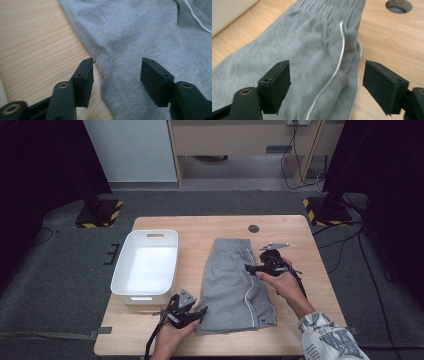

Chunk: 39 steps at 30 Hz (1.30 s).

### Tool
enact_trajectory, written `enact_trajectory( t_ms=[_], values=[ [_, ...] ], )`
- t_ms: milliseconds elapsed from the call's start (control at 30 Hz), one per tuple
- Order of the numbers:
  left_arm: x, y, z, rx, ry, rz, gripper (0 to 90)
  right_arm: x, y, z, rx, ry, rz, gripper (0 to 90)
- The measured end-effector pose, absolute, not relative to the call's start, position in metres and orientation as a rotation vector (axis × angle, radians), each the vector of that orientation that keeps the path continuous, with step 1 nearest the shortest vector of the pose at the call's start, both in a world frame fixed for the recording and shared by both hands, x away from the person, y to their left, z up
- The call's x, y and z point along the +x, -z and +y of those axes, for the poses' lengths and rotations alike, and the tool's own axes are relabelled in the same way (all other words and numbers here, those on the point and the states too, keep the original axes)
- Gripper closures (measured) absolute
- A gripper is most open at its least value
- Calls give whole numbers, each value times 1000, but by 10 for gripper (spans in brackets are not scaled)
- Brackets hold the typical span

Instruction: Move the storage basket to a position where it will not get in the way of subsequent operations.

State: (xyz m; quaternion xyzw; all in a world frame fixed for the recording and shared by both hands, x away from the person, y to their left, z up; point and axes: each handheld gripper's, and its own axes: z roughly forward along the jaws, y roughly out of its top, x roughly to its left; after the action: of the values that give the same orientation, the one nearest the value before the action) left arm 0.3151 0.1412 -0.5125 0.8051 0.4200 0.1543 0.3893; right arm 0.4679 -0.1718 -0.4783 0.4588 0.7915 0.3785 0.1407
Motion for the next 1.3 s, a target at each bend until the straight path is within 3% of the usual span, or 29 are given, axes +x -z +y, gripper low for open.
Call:
enact_trajectory(
  t_ms=[167, 267, 567, 1033, 1233, 1300],
  values=[
    [315, 510, 143, 2028, -367, 1067, 362, 490, 471, -163, 1329, -1108, 2254, 122],
    [315, 512, 142, 2033, -358, 1068, 335, 501, 468, -159, 1336, -1107, 2237, 124],
    [313, 512, 139, 2037, -349, 1045, 315, 528, 469, -147, 1383, -1091, 2226, 219],
    [324, 502, 134, 2005, -329, 1023, 302, 551, 501, -155, 1516, -1097, 2210, 253],
    [328, 500, 132, 2003, -330, 1020, 299, 559, 519, -152, 1598, -1109, 2224, 309],
    [330, 500, 130, 1999, -326, 1018, 297, 561, 524, -152, 1603, -1108, 2242, 369]
  ],
)
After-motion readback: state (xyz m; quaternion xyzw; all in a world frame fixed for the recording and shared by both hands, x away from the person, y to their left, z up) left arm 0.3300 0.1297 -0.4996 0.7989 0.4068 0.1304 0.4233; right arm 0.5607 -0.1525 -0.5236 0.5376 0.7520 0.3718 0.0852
